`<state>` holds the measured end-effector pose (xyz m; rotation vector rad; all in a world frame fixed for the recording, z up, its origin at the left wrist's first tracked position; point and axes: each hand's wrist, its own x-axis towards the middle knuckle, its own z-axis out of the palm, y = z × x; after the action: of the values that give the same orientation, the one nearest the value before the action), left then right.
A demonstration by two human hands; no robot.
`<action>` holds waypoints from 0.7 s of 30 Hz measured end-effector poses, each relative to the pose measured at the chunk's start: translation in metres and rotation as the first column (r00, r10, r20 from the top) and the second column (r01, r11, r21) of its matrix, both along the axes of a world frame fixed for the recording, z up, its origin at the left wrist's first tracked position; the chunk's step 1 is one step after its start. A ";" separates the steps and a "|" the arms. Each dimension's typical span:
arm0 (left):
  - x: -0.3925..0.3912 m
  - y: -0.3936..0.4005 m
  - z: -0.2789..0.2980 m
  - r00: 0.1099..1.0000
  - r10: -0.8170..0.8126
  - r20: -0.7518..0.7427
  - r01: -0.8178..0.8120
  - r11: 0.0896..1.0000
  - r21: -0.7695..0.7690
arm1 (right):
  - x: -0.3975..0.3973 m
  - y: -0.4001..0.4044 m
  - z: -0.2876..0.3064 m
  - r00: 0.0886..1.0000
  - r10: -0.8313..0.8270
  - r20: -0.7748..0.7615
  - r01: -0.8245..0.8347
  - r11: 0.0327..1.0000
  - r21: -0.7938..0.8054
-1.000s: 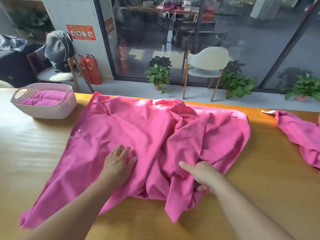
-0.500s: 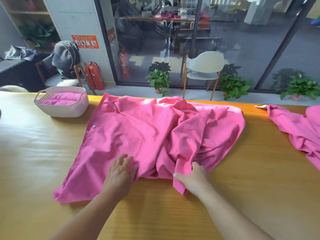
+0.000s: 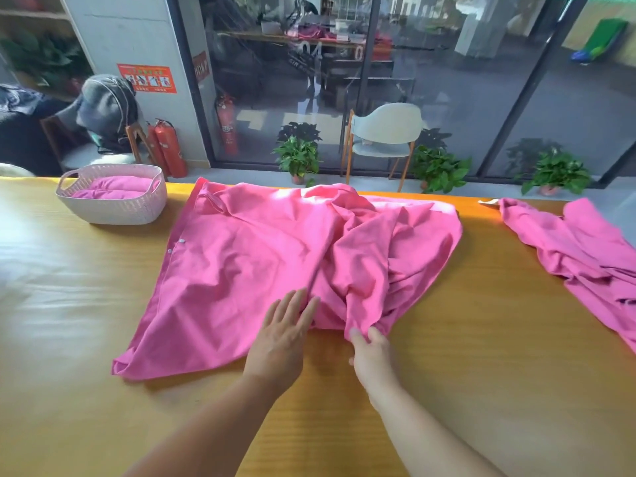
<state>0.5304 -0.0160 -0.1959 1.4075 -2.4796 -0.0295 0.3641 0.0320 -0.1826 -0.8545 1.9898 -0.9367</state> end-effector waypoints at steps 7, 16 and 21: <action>0.011 -0.025 -0.009 0.978 0.206 -0.019 -0.194 0.943 0.271 | -0.069 0.003 0.023 0.976 -0.058 0.212 0.085 0.989 -0.122; 0.025 -0.031 -0.013 0.975 0.219 0.029 -0.216 0.920 0.328 | -0.224 0.011 0.034 0.744 0.309 -0.592 -0.054 0.912 0.408; 0.014 -0.022 -0.014 0.961 0.258 0.097 -0.276 0.912 0.303 | -0.261 0.013 0.036 0.620 0.492 -0.611 -0.008 0.782 0.623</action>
<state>0.5447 -0.0377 -0.2102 1.8923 -2.3772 -0.3483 0.1031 0.0453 -0.1464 -1.2513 2.5135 0.3190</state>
